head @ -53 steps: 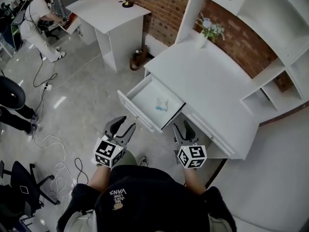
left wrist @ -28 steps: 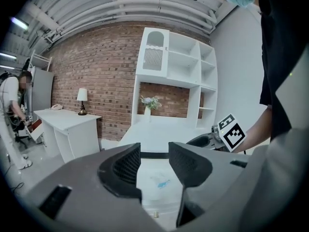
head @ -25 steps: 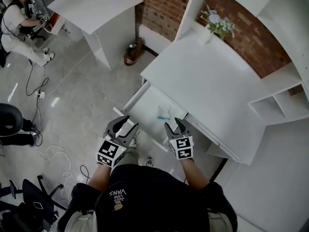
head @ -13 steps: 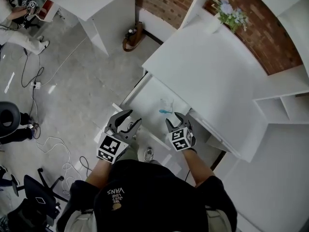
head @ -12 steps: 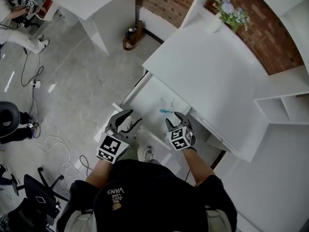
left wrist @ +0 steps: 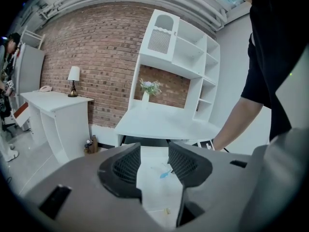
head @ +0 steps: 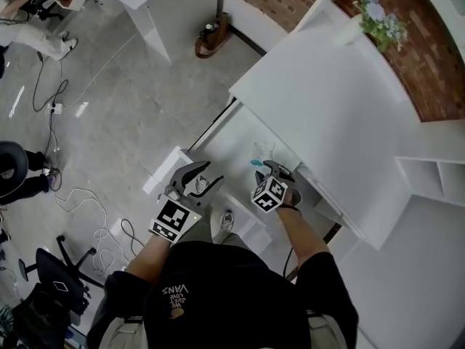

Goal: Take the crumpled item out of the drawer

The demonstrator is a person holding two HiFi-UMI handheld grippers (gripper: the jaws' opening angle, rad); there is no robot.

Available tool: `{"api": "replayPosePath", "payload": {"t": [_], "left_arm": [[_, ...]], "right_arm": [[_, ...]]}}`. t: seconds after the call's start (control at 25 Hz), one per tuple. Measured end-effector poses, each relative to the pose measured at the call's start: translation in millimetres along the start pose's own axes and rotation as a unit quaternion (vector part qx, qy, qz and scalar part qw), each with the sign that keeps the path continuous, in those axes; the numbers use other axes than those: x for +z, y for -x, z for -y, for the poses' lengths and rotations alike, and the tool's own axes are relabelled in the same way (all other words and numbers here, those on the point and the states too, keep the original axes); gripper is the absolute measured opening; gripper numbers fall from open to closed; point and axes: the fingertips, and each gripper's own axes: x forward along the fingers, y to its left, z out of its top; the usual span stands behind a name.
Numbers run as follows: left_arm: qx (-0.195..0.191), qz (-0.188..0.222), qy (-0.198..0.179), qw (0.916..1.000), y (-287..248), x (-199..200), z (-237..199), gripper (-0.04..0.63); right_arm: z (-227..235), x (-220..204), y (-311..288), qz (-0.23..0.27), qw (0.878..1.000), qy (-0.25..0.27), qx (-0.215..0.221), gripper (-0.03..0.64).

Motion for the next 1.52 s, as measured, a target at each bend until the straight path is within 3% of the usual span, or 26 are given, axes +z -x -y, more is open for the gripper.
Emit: {"api": "replayPosePath", "payload": {"t": [0.28,0.64,1.08,1.16,1.36,1.52], "left_arm": [[-0.003,-0.005,-0.002,1.0000,-10,-3,-16,0.161],[-0.009,-0.011,0.011,0.9998,-20,-15,-22,0.161],[0.004,-0.024,0.028,0.9993,-21,-27,-31,0.161],[0.004,-0.026,0.029,0.9992,-21,-28,-31,0.161],[0.004,-0.027,0.029,0.9992,-20,-29,-28,0.161],[0.002,-0.022,0.028,0.9994,-22,-25,-24,0.161]], "right_arm": [[-20,-3,-39,-0.035,0.997,0.055,0.039,0.149],[-27,-9,-70,-0.054,0.997,0.037,0.049,0.128],[-22,-20,-88,-0.068,0.996,0.047,0.030,0.067],[-21,-18,-87,-0.066,0.996,0.044,0.031,0.024],[-12,-11,-80,-0.052,0.998,0.045,0.014,0.000],[-6,-2,-69,-0.027,0.999,0.016,0.007,-0.002]]}}
